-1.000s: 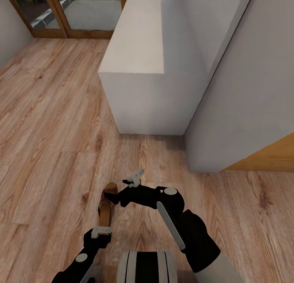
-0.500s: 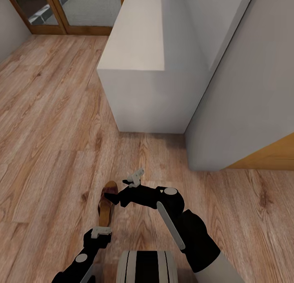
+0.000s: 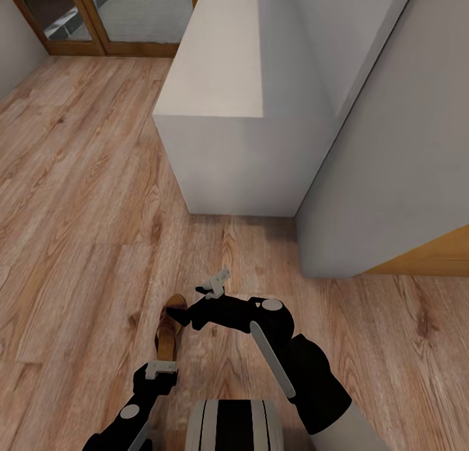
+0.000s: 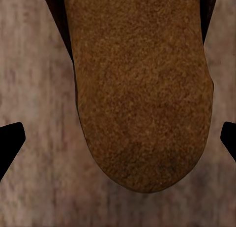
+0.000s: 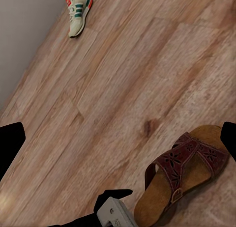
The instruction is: Pick up the two gym shoes and the two sandals from the corridor floor and place them onto the hallstand (shoe rack) in the corridor, making sure they are on the rack and not on the floor. Arrange them so the two gym shoes are next to each other and the two sandals are next to each other.
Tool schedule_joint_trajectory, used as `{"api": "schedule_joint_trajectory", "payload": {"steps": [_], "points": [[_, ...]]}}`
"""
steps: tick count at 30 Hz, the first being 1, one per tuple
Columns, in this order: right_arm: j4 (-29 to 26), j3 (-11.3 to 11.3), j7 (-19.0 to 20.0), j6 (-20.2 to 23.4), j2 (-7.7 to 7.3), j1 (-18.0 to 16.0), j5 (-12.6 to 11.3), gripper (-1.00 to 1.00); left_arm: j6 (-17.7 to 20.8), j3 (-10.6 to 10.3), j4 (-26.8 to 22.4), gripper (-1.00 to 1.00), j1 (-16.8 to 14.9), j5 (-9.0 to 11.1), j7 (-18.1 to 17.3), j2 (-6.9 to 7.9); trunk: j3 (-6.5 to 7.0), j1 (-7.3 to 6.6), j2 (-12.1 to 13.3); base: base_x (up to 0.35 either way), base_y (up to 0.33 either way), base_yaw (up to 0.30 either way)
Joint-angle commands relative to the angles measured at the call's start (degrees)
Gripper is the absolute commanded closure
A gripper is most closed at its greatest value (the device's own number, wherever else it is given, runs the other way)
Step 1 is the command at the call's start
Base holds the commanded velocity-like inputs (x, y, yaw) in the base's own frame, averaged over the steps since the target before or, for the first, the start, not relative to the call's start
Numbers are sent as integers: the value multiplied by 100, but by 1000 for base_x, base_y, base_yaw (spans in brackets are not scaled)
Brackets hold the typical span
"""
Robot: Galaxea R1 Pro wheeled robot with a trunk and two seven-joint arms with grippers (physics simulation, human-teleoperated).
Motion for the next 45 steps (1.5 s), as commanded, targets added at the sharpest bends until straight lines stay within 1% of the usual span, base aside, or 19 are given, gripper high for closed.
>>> {"api": "schedule_joint_trajectory", "payload": {"steps": [1,29,30,45], "points": [[-4,-3,-1,39,1,-2,-30,-100,-19,-6,4,-100,-3,-51,36,-1,-3,-1,-1,19,0,0],[-4,-3,-1,39,1,-2,-30,-100,-25,-14,4,-100,-6,-46,31,-3,-3,-1,-1,30,0,0],[-4,-3,-1,39,1,-2,-30,-100,-25,-14,6,100,-6,-47,30,-3,-3,-1,-1,5,0,0],[0,-3,-1,39,1,-3,-30,-100,-48,-15,13,100,-6,-41,29,-7,-3,-1,-1,1,0,0]]}}
